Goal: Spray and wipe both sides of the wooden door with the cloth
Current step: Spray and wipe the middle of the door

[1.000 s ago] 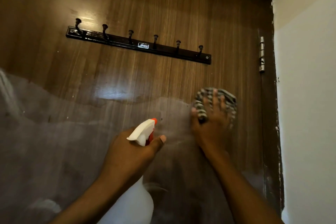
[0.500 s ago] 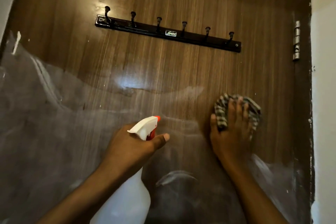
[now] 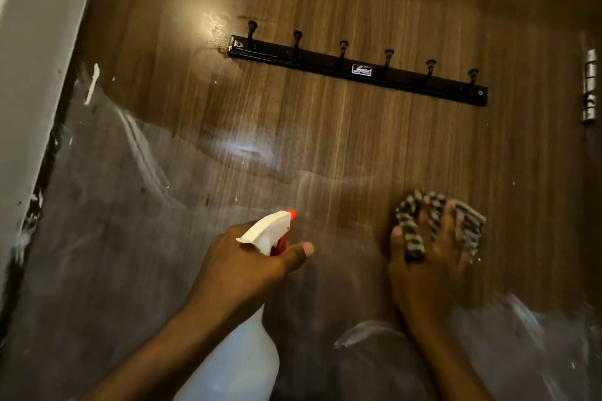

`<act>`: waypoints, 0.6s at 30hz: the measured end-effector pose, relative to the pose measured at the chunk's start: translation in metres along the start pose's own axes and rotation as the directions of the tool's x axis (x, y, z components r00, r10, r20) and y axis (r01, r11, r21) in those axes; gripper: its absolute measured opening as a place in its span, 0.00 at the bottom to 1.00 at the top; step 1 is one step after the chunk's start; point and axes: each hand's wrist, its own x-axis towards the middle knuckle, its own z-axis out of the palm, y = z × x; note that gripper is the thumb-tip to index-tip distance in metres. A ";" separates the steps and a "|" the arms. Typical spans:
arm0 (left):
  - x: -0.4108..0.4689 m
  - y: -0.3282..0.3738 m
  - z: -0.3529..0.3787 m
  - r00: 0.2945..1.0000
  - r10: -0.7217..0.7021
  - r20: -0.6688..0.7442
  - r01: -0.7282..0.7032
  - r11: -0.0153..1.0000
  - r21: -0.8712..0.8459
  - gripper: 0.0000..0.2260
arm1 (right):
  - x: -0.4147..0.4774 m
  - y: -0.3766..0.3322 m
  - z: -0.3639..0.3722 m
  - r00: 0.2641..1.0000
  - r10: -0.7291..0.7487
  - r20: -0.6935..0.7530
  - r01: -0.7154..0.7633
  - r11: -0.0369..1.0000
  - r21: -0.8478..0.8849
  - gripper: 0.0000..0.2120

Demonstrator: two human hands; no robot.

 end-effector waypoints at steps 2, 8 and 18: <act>0.004 -0.002 -0.015 1.000 0.015 -0.012 -0.015 0.999 -0.028 0.35 | 0.023 -0.041 0.012 0.998 -0.060 0.023 0.059 0.998 0.031 0.31; 0.011 -0.012 -0.055 0.999 0.042 -0.029 -0.045 0.993 -0.110 0.35 | -0.022 -0.089 0.035 0.860 -0.428 0.279 0.447 0.894 -0.006 0.31; 0.004 -0.025 -0.098 0.999 -0.005 -0.043 0.001 0.996 -0.091 0.40 | -0.011 -0.096 0.040 0.970 -0.197 0.140 0.213 0.971 -0.108 0.31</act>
